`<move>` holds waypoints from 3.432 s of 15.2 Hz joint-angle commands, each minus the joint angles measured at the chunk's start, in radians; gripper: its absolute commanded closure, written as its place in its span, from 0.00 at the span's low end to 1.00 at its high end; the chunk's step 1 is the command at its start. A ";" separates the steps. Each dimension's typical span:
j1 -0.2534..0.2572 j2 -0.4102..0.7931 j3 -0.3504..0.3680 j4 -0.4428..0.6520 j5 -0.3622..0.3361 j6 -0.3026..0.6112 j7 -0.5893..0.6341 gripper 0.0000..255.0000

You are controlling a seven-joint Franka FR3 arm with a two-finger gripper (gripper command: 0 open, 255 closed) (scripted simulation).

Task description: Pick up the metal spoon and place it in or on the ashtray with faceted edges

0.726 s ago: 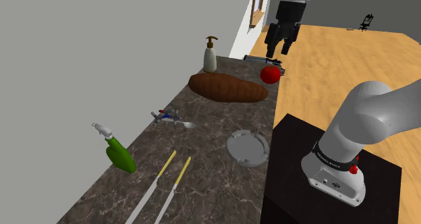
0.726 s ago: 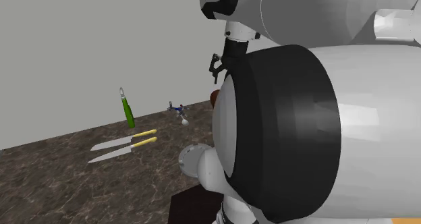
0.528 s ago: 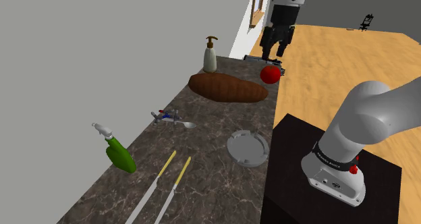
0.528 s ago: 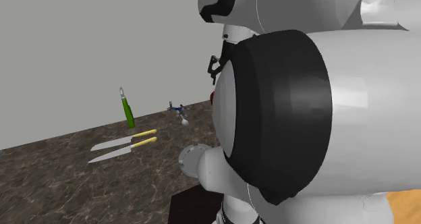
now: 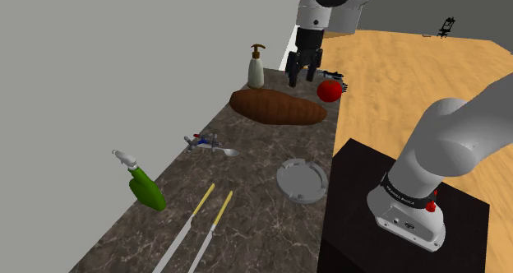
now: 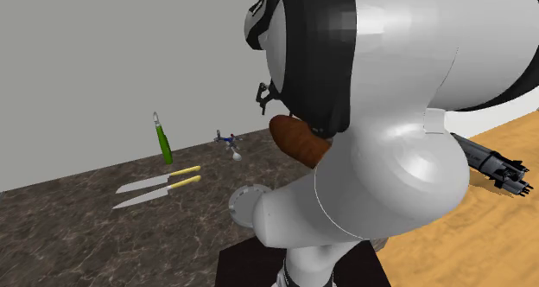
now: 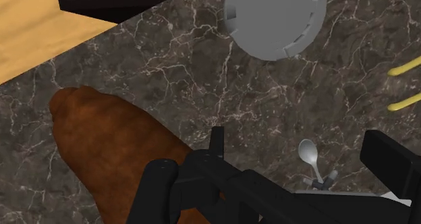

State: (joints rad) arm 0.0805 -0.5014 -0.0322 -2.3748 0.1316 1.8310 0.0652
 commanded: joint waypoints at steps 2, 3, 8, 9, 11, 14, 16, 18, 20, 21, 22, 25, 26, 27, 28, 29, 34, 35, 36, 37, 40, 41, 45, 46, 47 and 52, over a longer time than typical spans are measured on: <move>0.020 0.109 0.012 0.029 0.016 0.071 -0.015 0.00; 0.026 0.147 0.015 0.044 0.020 0.091 -0.021 0.00; 0.052 0.341 0.033 0.136 0.041 0.177 -0.049 0.00; 0.057 0.380 0.037 0.158 0.044 0.191 -0.054 0.00; 0.065 0.458 0.045 0.206 0.050 0.215 -0.064 0.00; 0.078 0.574 0.057 0.285 0.056 0.243 -0.076 0.00; 0.086 0.652 0.066 0.344 0.057 0.256 -0.083 0.00; 0.094 0.730 0.074 0.408 0.057 0.264 -0.088 0.00; 0.102 0.808 0.082 0.477 0.055 0.268 -0.092 0.00; 0.107 0.848 0.085 0.513 0.053 0.269 -0.093 0.00; 0.111 0.887 0.089 0.551 0.051 0.268 -0.095 0.00; 0.126 1.008 0.099 0.674 0.043 0.257 -0.097 0.00; 0.131 1.049 0.102 0.719 0.040 0.251 -0.098 0.00; 0.137 1.091 0.105 0.765 0.036 0.243 -0.098 0.00; 0.142 1.134 0.108 0.814 0.032 0.234 -0.098 0.00; 0.148 1.177 0.110 0.866 0.028 0.224 -0.098 0.00; 0.171 1.327 0.118 1.043 0.016 0.188 -0.098 0.00; 0.172 1.332 0.118 1.038 0.016 0.198 -0.098 0.00; 0.173 1.337 0.118 1.033 0.016 0.208 -0.098 0.00; 0.174 1.343 0.118 1.029 0.017 0.218 -0.099 0.00; 0.179 1.364 0.119 1.016 0.018 0.253 -0.100 0.00; 0.179 1.364 0.119 1.015 0.018 0.253 -0.100 0.00; 0.179 1.364 0.119 1.016 0.018 0.253 -0.100 0.00; 0.179 1.364 0.119 1.016 0.018 0.253 -0.100 0.00; 0.179 1.364 0.119 1.016 0.018 0.253 -0.100 0.00; 0.179 1.364 0.119 1.016 0.018 0.253 -0.100 1.00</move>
State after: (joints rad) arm 0.2598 0.8617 0.0875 -1.3587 0.1494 2.0838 -0.0344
